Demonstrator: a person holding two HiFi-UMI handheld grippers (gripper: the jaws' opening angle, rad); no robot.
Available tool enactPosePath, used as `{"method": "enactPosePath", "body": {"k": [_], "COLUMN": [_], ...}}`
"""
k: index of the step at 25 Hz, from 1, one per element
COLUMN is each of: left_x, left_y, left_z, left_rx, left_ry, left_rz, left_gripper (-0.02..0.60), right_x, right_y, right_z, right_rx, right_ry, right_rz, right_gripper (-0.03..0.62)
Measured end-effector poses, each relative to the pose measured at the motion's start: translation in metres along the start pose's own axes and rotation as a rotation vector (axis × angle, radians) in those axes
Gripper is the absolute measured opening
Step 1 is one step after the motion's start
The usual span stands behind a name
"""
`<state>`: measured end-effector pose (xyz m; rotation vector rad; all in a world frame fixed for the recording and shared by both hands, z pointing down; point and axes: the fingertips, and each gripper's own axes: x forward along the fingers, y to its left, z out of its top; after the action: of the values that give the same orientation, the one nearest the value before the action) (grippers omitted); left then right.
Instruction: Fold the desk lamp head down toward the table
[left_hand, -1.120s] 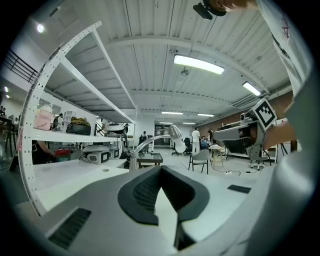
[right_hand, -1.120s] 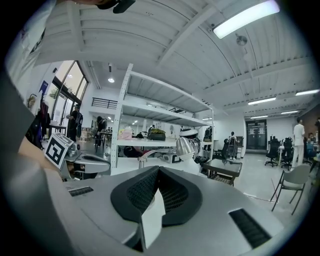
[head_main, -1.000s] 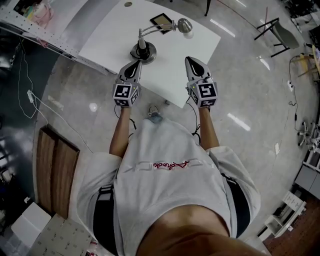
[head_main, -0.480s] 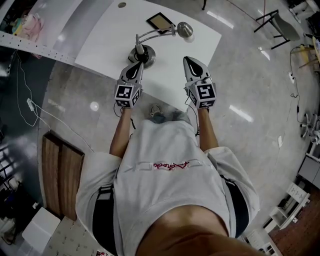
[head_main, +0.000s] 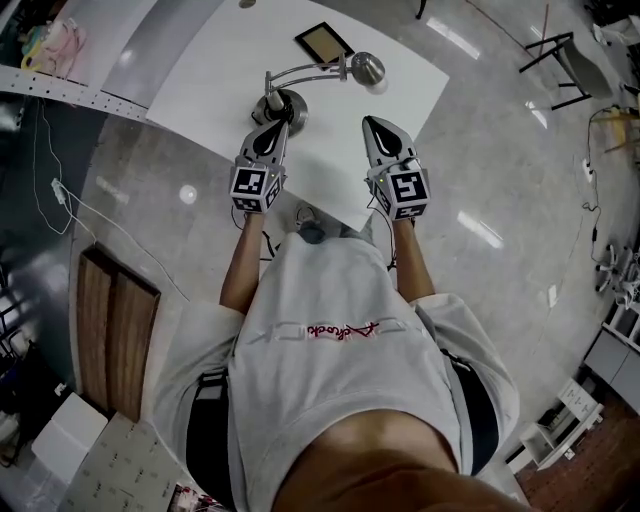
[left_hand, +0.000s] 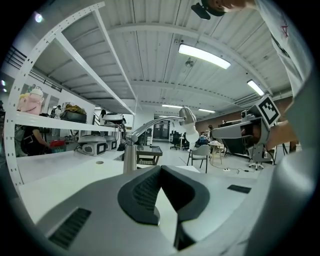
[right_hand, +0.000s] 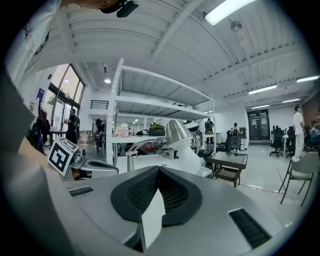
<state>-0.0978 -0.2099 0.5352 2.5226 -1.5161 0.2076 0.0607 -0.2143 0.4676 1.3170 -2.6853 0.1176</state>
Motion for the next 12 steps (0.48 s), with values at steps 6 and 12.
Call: {"method": "enactPosePath", "body": {"k": [6,12], "left_x": [0.001,-0.006], "left_y": [0.001,0.001], "left_z": [-0.006,-0.021], "left_rx": [0.003,-0.013], "left_ry": [0.017,0.037], "left_rz": [0.015,0.026], "left_gripper": [0.026,0.026], "right_x": [0.006,0.004], "right_y": [-0.002,0.001], "right_z": [-0.009,-0.023], "right_rx": [0.022,0.038], "right_ry": [0.011,0.041], "right_rz": [0.025,0.032], "right_gripper": [0.029,0.029]}}
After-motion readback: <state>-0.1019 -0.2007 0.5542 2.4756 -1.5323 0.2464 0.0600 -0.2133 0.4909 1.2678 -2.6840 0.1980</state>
